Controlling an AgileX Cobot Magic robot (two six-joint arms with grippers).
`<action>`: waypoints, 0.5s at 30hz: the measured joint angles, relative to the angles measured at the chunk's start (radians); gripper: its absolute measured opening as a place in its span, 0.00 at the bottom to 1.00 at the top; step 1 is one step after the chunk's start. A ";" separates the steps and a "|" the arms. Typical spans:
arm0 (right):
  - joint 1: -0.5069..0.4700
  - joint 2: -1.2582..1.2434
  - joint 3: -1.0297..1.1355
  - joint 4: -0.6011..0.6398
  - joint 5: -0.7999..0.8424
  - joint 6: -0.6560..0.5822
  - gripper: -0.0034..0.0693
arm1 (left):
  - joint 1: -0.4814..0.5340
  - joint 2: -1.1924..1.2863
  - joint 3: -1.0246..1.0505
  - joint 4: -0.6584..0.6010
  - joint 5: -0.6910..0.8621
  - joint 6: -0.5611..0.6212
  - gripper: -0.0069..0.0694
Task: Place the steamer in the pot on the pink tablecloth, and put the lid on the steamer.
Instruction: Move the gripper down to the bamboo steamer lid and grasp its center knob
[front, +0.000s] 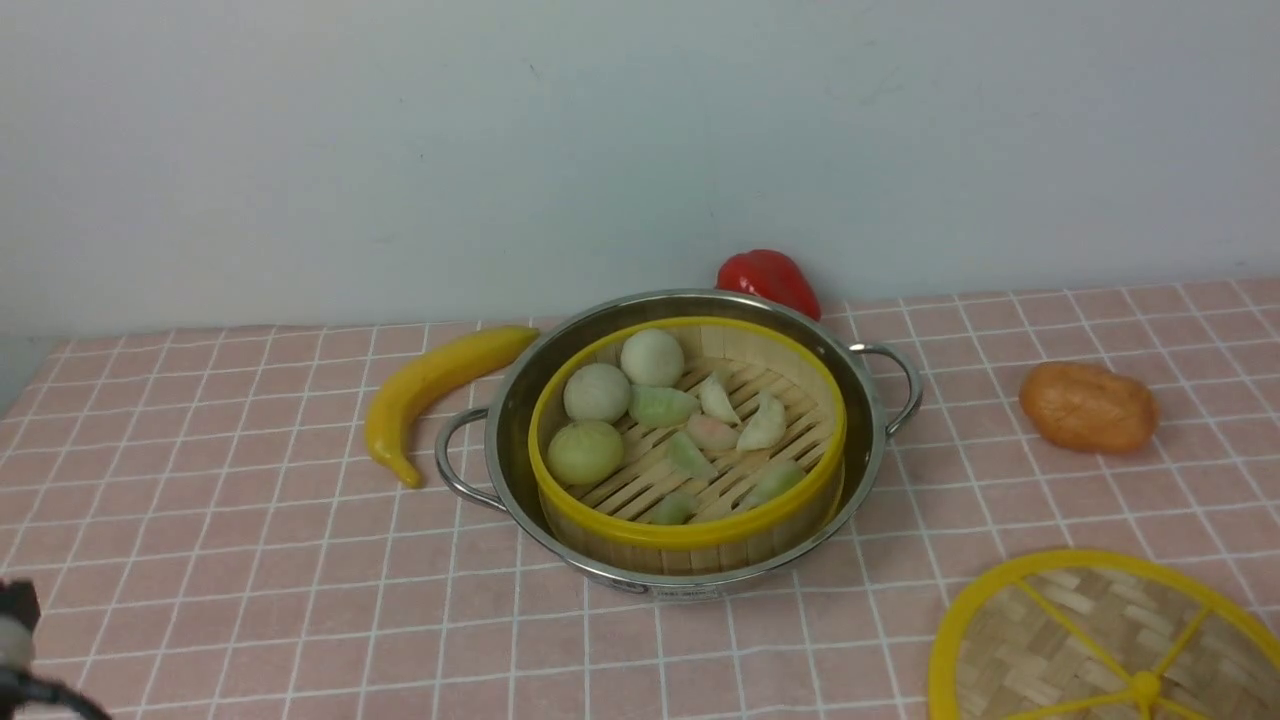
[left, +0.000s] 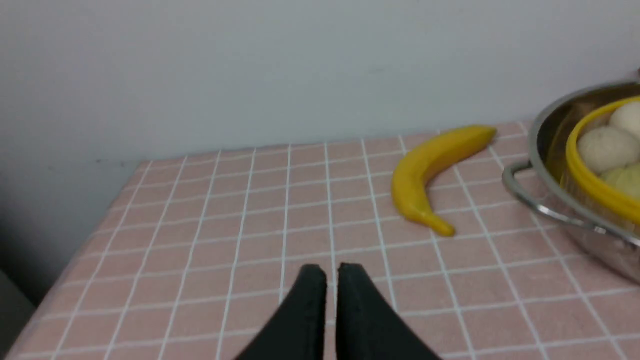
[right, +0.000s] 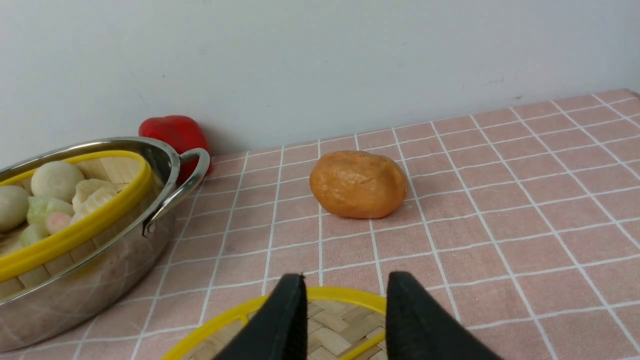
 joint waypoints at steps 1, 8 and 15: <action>0.000 0.000 0.000 0.000 0.000 0.000 0.38 | 0.001 -0.009 0.009 0.000 -0.001 0.000 0.13; 0.000 0.000 0.000 0.000 0.000 -0.002 0.38 | 0.005 -0.242 0.161 0.000 0.092 0.000 0.15; 0.000 0.000 0.000 0.000 -0.001 -0.003 0.38 | 0.005 -0.282 0.166 0.000 0.119 0.003 0.18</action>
